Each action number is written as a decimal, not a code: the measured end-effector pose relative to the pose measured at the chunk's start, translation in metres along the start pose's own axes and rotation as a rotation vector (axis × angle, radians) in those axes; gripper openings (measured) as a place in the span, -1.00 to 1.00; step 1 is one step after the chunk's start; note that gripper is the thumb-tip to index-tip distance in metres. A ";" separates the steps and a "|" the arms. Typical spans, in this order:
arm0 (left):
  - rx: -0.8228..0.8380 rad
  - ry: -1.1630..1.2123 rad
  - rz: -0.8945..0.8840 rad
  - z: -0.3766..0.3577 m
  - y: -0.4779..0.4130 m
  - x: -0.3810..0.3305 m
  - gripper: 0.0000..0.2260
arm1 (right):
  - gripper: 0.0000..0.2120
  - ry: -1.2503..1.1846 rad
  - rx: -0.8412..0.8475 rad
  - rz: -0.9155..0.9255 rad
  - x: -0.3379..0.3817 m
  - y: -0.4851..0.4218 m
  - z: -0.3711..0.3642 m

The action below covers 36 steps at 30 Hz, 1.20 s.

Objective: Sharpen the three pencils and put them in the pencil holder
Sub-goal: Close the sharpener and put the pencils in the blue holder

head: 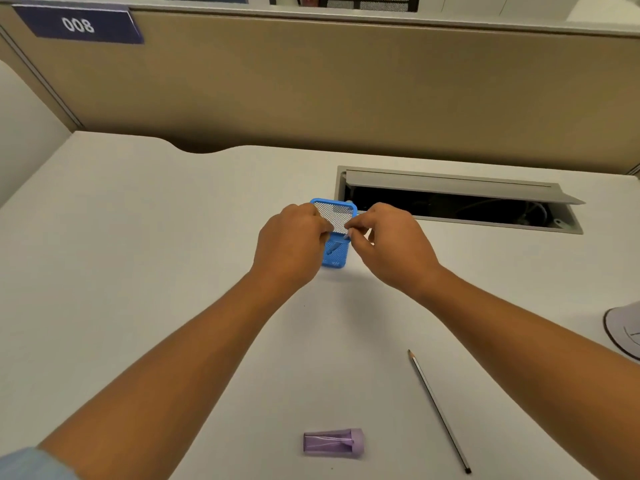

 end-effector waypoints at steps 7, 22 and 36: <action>0.063 -0.004 0.049 -0.011 0.000 0.005 -0.72 | -0.82 -0.016 0.033 -0.021 -0.004 -0.004 -0.015; -0.008 0.165 0.123 0.006 0.048 0.021 -0.64 | -0.88 -0.086 -0.005 -0.168 -0.023 0.039 0.018; 0.080 0.159 0.150 -0.074 0.183 0.026 -0.63 | -0.88 -0.010 0.286 -0.535 -0.094 0.182 -0.019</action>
Point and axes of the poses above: each hand's wrist, its own y-axis away from the middle knuckle, its own z-axis out of the back of the hand, x = y × z, the point moved 8 cm from there along -y, towards the middle knuckle, and after that the axes turned 2 degrees about z, right-handed, at the moved point
